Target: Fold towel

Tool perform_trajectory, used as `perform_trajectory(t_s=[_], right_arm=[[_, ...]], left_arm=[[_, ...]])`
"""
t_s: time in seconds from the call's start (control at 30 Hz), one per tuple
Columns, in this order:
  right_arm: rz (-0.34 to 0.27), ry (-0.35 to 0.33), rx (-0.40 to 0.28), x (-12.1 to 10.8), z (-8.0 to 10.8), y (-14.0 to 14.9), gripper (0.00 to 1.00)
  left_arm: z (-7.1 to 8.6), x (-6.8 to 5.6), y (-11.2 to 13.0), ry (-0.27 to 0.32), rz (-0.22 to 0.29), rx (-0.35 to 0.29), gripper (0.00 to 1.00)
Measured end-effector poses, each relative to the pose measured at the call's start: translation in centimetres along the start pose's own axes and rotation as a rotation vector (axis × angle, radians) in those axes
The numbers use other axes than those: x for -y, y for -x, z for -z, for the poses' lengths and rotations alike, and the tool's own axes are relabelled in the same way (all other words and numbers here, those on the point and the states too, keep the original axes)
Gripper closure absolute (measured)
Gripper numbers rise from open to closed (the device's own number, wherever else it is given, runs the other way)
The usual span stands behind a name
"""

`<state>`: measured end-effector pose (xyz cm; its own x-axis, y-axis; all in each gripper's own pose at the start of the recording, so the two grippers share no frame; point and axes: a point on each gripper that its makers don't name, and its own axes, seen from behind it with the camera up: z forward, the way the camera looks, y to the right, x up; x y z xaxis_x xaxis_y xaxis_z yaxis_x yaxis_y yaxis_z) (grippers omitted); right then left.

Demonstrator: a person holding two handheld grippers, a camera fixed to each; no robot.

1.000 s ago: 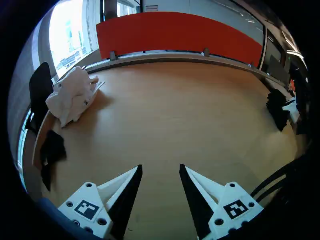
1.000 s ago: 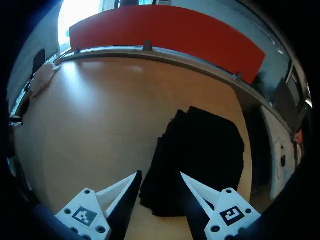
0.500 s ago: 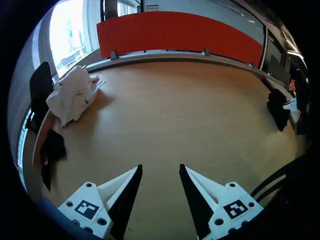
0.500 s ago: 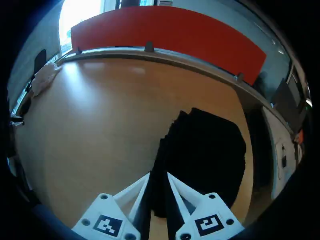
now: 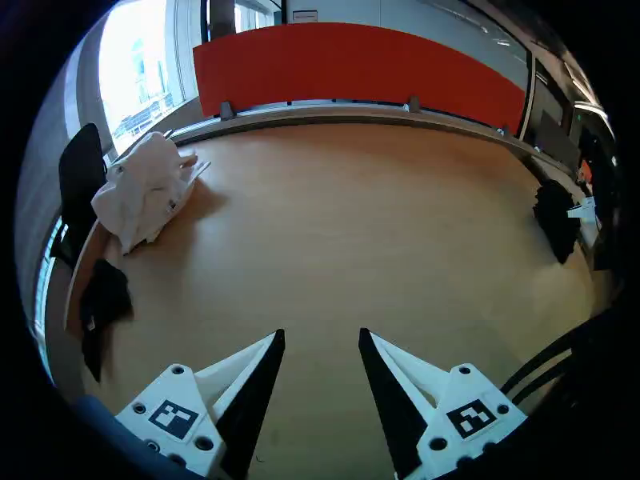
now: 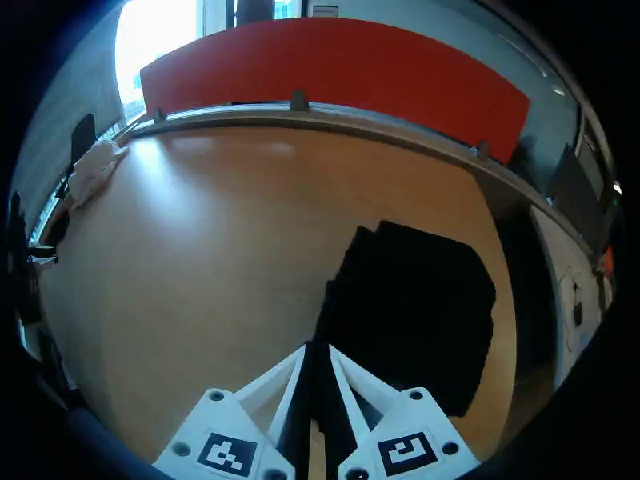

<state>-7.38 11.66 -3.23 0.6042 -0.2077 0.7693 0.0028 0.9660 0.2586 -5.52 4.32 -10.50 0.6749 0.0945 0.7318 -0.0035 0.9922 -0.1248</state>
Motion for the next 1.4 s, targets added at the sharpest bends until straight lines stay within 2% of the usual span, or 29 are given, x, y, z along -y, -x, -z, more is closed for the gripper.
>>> perform_trajectory(t_s=[0.37,0.63,0.7,0.77,0.9,0.97,1.1,1.33,1.4], right_arm=[[0.031,-0.024,0.030,0.8,1.1,1.6,0.94],[0.026,-0.019,0.041,0.4,1.3,2.1,0.93],[0.021,-0.018,0.039,0.4,1.3,1.9,0.87],[0.016,-0.020,0.036,0.4,1.4,1.9,0.77],[0.020,-0.021,0.032,0.5,1.7,2.0,0.38],[0.026,-0.022,0.031,0.6,1.8,2.1,0.27],[0.027,-0.013,0.027,0.4,1.9,2.1,0.20],[0.008,-0.011,0.021,0.2,2.0,2.0,0.02],[0.005,-0.006,0.020,0.1,2.0,2.0,0.00]], left_arm=[[-0.1,-0.5,-0.3,0.009,-0.009,-0.002,0.32],[-0.1,-0.4,-0.4,0.008,-0.014,-0.004,0.33],[-0.1,-0.4,-0.4,0.007,-0.013,-0.004,0.33],[-0.1,-0.3,-0.4,0.007,-0.011,-0.005,0.32],[-0.1,-0.4,-0.4,0.008,-0.010,-0.004,0.32],[-0.2,-0.4,-0.4,0.008,-0.010,-0.004,0.32],[-0.2,-0.5,-0.4,0.010,-0.013,-0.003,0.33],[-0.2,-0.6,-0.6,0.013,-0.012,-0.005,0.33],[-0.2,-0.6,-0.6,0.013,-0.012,-0.006,0.33]])
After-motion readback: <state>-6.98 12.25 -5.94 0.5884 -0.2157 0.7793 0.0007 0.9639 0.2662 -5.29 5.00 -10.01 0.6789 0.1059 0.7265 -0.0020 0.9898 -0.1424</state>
